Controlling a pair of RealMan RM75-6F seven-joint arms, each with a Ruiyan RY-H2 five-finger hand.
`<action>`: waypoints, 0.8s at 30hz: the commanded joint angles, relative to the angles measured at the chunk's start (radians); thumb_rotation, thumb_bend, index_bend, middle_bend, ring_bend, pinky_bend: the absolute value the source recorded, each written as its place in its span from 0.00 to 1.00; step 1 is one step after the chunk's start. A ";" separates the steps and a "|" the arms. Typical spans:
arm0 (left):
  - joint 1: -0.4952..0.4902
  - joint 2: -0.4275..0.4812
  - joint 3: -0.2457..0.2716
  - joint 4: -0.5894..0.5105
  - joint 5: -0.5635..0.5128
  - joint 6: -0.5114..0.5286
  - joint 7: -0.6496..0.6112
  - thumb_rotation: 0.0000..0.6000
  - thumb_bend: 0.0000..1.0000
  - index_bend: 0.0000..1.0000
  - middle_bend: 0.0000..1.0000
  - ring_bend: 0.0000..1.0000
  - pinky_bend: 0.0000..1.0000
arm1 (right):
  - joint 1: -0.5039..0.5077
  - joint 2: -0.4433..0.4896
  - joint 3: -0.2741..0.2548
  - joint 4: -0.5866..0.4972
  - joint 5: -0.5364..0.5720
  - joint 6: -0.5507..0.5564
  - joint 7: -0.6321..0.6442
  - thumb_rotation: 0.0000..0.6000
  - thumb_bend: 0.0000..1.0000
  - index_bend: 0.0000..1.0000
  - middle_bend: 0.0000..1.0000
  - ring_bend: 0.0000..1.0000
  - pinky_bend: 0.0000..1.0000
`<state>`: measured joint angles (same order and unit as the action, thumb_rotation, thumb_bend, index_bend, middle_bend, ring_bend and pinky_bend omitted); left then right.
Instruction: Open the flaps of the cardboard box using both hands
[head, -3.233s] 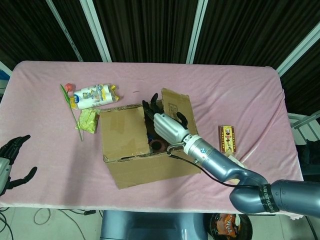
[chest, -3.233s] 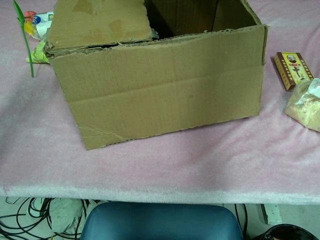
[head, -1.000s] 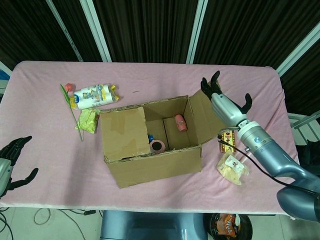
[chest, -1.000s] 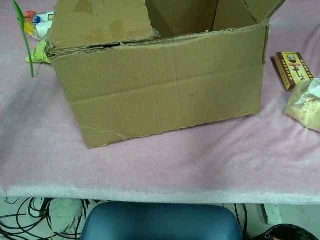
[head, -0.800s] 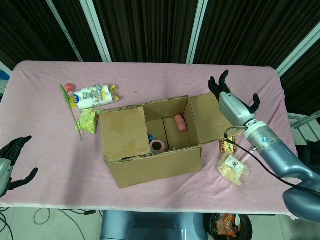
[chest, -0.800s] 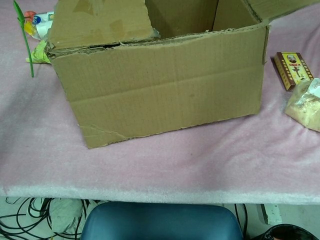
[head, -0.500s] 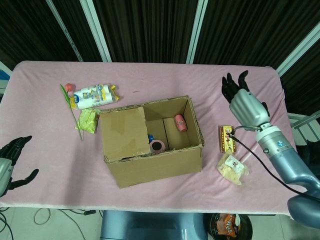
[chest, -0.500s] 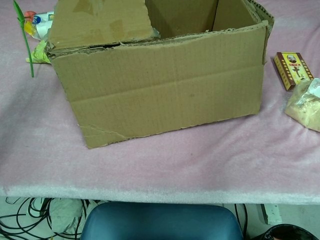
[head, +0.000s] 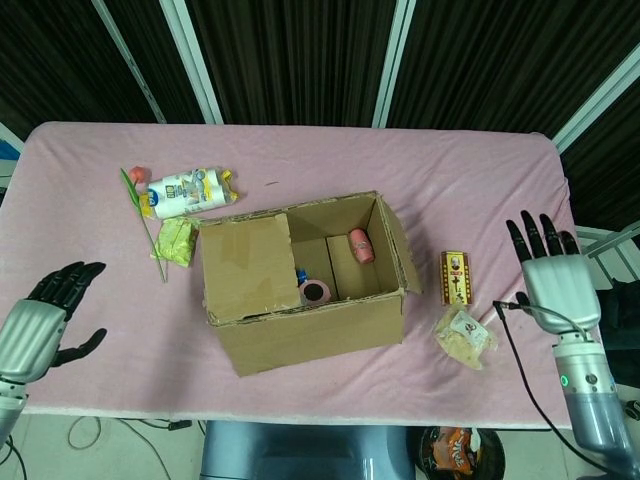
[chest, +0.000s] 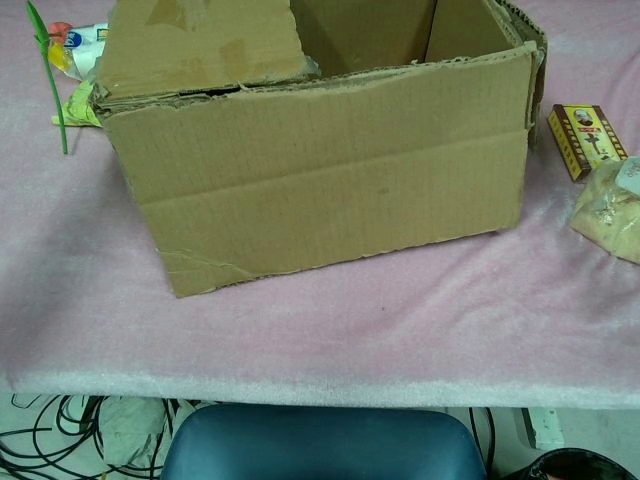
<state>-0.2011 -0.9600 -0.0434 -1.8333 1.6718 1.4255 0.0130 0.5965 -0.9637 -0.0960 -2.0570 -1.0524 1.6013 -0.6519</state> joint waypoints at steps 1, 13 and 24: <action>-0.068 0.009 -0.035 -0.078 -0.016 -0.086 0.033 1.00 0.24 0.05 0.11 0.07 0.17 | -0.101 -0.095 -0.010 0.044 -0.081 0.072 0.109 1.00 0.24 0.00 0.00 0.00 0.21; -0.476 0.044 -0.234 -0.222 -0.381 -0.606 0.282 1.00 0.47 0.07 0.15 0.11 0.22 | -0.194 -0.186 -0.019 0.192 -0.204 0.072 0.177 1.00 0.24 0.00 0.00 0.00 0.21; -0.928 -0.014 -0.249 -0.080 -0.826 -0.958 0.475 1.00 0.79 0.06 0.15 0.11 0.21 | -0.220 -0.188 0.019 0.218 -0.237 0.043 0.214 1.00 0.24 0.00 0.00 0.00 0.21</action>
<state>-1.0035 -0.9454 -0.2959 -1.9717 0.9658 0.5608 0.4158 0.3787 -1.1527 -0.0793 -1.8402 -1.2870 1.6466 -0.4403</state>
